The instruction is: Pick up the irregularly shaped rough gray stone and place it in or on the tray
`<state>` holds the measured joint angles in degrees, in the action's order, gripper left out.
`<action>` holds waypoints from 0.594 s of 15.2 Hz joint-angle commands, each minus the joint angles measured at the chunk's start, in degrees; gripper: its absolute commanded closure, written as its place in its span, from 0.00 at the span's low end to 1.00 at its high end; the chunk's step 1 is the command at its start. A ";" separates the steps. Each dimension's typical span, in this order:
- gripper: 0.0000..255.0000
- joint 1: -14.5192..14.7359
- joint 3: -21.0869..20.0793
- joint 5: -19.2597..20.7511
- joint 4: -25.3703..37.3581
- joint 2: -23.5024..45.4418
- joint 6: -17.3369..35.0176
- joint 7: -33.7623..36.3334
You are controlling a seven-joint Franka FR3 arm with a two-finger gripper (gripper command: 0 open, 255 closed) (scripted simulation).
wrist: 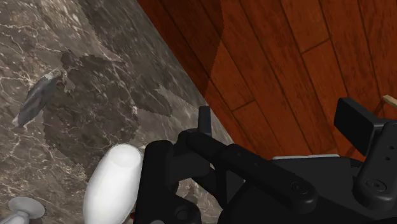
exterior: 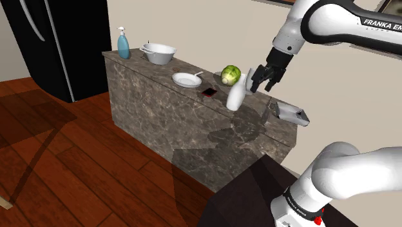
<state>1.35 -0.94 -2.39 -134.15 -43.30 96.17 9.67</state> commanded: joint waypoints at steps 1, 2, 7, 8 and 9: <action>0.00 0.00 0.00 0.00 0.00 0.00 0.00 0.00; 0.00 -0.66 0.83 0.52 -0.83 0.25 1.29 -0.37; 0.00 -4.01 5.10 3.02 -4.28 2.30 7.92 -2.17; 0.00 -4.68 5.97 3.48 -4.83 2.87 9.27 -2.53; 0.00 -5.34 6.86 3.92 -5.33 3.49 10.63 -2.89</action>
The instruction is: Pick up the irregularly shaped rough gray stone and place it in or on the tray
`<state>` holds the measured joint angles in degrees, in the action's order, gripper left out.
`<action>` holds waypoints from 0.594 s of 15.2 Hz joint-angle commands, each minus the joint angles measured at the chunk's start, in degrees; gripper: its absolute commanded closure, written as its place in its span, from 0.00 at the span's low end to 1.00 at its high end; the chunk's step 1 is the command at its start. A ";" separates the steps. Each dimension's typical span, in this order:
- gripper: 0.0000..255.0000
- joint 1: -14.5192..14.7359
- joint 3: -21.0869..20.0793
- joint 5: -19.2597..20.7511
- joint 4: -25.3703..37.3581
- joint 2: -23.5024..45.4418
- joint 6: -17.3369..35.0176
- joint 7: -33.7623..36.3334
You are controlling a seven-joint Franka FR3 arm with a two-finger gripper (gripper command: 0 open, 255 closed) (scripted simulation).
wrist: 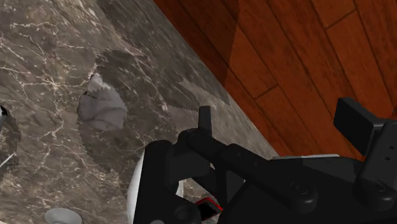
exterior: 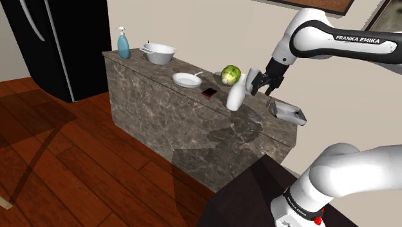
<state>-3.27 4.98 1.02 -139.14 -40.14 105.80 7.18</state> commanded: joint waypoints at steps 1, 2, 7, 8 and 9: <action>0.00 -1.39 1.81 0.93 -0.79 1.00 2.37 -0.77; 0.00 -2.04 2.71 1.33 -1.19 1.73 3.75 -1.13; 0.00 -5.09 7.31 2.93 -2.46 6.13 10.69 -3.04; 0.00 -5.64 8.26 3.15 -2.57 7.16 12.08 -3.45; 0.00 -6.17 9.22 3.32 -2.62 8.24 13.46 -3.88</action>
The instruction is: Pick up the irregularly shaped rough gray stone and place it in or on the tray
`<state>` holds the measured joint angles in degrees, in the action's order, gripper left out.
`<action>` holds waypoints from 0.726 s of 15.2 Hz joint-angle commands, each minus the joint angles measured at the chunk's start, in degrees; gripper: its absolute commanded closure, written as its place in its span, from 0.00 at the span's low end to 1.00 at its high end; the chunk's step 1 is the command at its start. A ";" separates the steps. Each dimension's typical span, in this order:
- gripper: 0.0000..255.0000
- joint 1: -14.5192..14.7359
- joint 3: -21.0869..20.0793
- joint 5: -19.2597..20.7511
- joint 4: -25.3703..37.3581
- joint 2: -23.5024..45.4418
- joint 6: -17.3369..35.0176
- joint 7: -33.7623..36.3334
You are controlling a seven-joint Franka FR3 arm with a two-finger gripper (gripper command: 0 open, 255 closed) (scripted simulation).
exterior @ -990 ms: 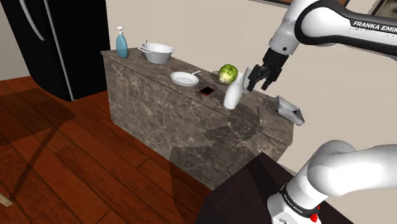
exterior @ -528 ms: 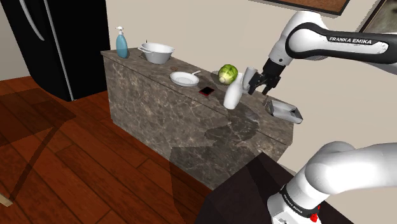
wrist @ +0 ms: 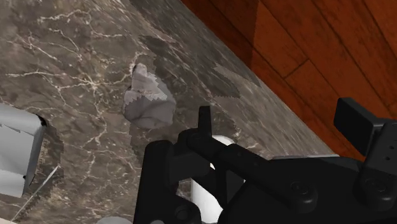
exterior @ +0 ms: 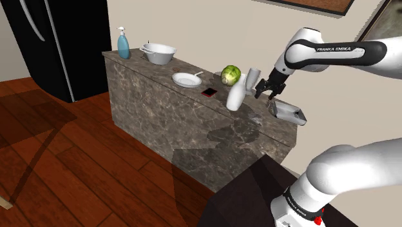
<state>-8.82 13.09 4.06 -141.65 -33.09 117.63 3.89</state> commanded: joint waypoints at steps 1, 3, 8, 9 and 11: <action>0.00 -1.12 2.08 0.41 -0.13 2.31 3.01 -1.02; 0.00 -2.04 4.05 0.50 0.01 4.68 5.75 -1.96; 0.00 -3.78 9.15 -0.48 1.20 11.33 12.34 -4.84; 0.00 -4.02 10.21 -0.94 1.58 12.77 13.60 -5.54; 0.00 -4.39 12.35 -2.20 2.48 15.78 16.03 -7.12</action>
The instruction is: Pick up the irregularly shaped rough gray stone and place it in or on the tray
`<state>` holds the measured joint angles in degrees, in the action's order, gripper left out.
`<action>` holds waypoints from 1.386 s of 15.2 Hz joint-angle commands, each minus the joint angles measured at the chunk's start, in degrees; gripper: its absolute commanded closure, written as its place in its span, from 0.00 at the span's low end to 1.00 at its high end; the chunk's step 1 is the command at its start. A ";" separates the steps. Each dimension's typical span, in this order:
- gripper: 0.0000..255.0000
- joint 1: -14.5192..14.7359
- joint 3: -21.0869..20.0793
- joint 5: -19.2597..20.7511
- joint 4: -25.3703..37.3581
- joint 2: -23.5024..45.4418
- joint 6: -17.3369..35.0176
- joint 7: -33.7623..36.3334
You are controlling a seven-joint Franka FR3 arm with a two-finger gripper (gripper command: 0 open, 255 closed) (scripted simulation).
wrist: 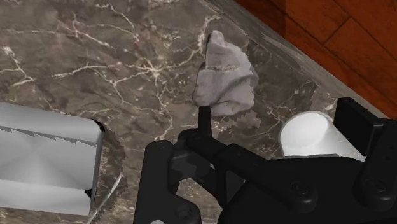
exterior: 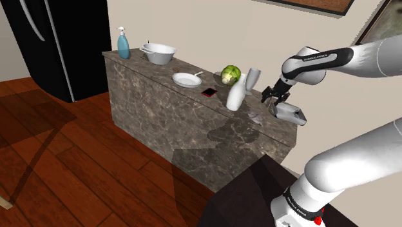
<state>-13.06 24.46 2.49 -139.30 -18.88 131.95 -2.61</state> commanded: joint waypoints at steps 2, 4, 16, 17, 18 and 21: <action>0.00 -0.38 3.16 -2.39 1.22 4.73 3.99 -2.49; 0.00 -0.54 5.29 -4.77 2.50 8.06 6.10 -4.71; 0.00 0.24 7.90 -14.20 3.54 17.82 13.44 -11.87; 0.00 0.24 7.90 -14.20 3.53 17.82 13.44 -11.87; 0.00 0.24 7.90 -14.20 3.54 17.82 13.44 -11.87; 0.00 0.24 7.89 -14.20 3.54 17.82 13.44 -11.87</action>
<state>-12.83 32.35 -11.70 -135.76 -1.07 145.38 -14.47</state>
